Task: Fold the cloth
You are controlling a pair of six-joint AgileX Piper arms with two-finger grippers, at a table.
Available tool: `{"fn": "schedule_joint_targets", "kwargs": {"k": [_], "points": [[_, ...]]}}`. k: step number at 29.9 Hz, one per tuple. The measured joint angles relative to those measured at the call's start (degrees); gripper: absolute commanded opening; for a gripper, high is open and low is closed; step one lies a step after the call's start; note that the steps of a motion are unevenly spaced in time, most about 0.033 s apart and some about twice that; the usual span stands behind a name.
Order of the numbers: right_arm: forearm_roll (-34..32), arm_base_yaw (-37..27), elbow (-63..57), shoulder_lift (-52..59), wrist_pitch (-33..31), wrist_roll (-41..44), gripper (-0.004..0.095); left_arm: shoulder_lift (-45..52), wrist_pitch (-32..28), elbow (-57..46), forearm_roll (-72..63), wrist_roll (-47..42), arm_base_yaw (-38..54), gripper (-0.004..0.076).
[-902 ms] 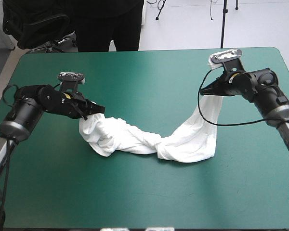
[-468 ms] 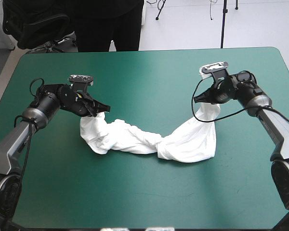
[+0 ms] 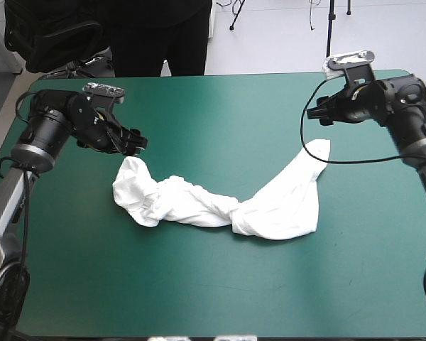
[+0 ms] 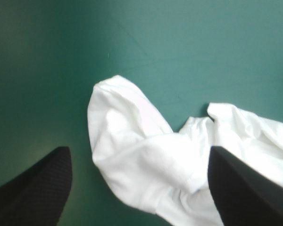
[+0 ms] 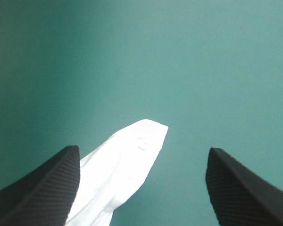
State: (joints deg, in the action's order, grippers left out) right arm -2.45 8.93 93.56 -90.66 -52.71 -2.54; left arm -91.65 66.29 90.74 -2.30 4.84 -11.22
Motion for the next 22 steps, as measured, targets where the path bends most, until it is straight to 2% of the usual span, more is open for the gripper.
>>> {"fn": "schedule_joint_targets", "kwargs": {"k": [2, 8, 13, 18, 22], "points": [[0.3, 0.0, 0.2, 3.5, -2.6, 0.0, 0.0698, 1.1, 3.0, 2.3, 0.1, -0.2, 0.0, 0.0584], [1.7, 0.0, -1.5, 12.7, -8.0, 0.1, 0.0698, 8.1, 4.7, 0.0, 0.9, -2.6, 0.0, 0.0584], [4.2, 0.0, -5.8, 20.7, -9.7, 0.1, 0.0698, 14.9, 5.2, -8.1, 5.0, -5.4, 0.0, 0.0584], [5.8, 0.0, -10.9, 25.6, -10.7, -0.1, 0.0698, 15.8, 5.1, -18.0, 6.8, -7.6, 0.0, 0.058], [5.8, 0.0, -12.7, 26.7, -11.9, -0.1, 0.0698, 13.6, 0.7, -23.8, 6.9, -9.5, 0.0, 0.0545]]}}
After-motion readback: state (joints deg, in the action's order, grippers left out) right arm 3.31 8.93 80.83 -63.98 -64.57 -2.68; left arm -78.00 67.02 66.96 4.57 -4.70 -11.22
